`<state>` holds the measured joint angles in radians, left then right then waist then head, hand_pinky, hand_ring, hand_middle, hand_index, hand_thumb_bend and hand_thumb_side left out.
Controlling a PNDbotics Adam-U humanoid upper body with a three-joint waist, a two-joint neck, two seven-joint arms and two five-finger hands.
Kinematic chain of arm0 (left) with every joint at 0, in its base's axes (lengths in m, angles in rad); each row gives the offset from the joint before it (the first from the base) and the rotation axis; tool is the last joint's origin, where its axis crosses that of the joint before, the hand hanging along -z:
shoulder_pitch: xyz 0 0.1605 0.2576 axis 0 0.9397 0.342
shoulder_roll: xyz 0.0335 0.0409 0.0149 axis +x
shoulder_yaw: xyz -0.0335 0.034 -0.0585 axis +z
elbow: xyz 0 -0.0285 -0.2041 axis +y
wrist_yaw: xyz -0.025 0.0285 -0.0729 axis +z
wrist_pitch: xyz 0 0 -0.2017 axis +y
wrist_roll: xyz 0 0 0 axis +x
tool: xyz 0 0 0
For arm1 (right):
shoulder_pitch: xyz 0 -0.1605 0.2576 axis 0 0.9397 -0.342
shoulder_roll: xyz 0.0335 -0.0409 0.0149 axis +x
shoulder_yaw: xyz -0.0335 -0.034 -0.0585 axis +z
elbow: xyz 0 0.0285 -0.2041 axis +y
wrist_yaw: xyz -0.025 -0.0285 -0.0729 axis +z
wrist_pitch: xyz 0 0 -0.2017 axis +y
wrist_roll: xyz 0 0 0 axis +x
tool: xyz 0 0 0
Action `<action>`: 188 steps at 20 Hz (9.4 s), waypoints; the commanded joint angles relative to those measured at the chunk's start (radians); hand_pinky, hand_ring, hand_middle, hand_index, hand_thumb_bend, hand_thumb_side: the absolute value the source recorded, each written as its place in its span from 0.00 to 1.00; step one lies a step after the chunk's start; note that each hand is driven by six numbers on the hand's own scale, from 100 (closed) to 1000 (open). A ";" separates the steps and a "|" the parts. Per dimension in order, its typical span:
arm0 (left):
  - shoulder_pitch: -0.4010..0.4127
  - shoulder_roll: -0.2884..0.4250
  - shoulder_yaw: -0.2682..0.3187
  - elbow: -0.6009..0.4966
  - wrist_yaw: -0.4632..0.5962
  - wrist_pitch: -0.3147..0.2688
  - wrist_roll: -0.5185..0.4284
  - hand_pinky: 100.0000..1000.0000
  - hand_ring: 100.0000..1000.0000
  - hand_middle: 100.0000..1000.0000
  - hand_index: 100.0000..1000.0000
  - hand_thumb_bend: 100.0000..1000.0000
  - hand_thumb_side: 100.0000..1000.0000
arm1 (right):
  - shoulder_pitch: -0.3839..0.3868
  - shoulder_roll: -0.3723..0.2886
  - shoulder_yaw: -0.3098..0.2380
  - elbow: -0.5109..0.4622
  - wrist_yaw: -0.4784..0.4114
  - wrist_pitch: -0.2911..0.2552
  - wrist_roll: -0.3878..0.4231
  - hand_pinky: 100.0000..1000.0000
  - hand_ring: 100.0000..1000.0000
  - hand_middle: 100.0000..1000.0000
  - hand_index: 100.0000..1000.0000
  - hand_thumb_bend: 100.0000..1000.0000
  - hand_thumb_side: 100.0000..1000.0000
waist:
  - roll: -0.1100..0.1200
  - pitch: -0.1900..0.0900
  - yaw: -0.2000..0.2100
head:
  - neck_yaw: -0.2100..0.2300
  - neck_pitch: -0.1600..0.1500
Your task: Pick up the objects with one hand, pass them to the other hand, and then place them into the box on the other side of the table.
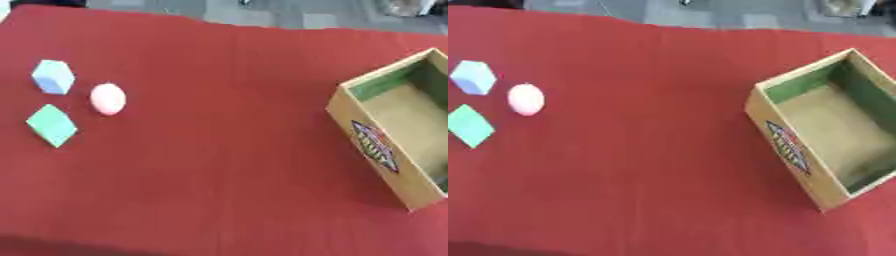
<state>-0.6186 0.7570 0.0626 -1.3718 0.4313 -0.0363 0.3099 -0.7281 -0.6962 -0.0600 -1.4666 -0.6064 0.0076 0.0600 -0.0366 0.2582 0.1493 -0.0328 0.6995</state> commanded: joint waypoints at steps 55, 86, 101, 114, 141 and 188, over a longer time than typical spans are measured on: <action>-0.023 0.289 -0.446 -0.052 -0.653 0.595 -0.848 0.86 0.80 0.71 0.74 0.82 0.34 | 0.046 -0.077 0.003 -0.015 0.041 0.009 0.029 0.81 0.80 0.75 0.87 0.35 0.16 | 0.039 -0.029 -0.006 | 0.110 -0.001; -0.156 0.110 -0.516 0.164 -0.951 0.542 -0.975 0.78 0.71 0.58 0.61 0.64 0.29 | 0.080 -0.063 0.003 0.007 0.060 0.027 0.039 0.80 0.80 0.73 0.87 0.34 0.19 | 0.063 -0.019 -0.003 | 0.156 0.004; -0.143 0.148 -0.492 0.076 -0.973 0.520 -1.017 0.74 0.64 0.51 0.46 0.27 0.00 | 0.088 -0.067 0.002 0.006 0.048 0.030 0.042 0.80 0.79 0.74 0.87 0.33 0.19 | 0.060 -0.021 0.005 | 0.162 0.007; -0.067 0.189 -0.346 -0.496 -0.915 0.565 -0.707 0.72 0.57 0.47 0.43 0.43 0.00 | -0.057 -0.046 0.118 -0.296 0.154 0.089 0.167 0.82 0.81 0.75 0.87 0.51 0.06 | 0.030 -0.045 -0.010 | 0.080 0.005; -0.074 -0.356 -0.426 -0.311 -1.329 0.171 -0.336 0.68 0.52 0.42 0.39 0.44 0.06 | -0.378 0.628 0.498 -0.122 0.986 -0.058 0.520 0.84 0.85 0.79 0.87 0.53 0.21 | -0.036 -0.042 -0.040 | 0.040 -0.028; 0.084 -0.271 -0.385 -0.495 -1.244 0.179 -0.214 0.66 0.47 0.38 0.37 0.44 0.06 | -0.229 0.534 0.478 -0.148 1.164 -0.126 0.382 0.84 0.81 0.72 0.81 0.42 0.10 | -0.032 -0.025 -0.046 | 0.028 -0.016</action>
<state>-0.5181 0.4744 -0.3297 -1.8443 -0.8212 0.1467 0.0939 -0.9364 -0.1619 0.4249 -1.6019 0.5527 -0.1194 0.4518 -0.0691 0.2368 0.1017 -0.0003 0.6835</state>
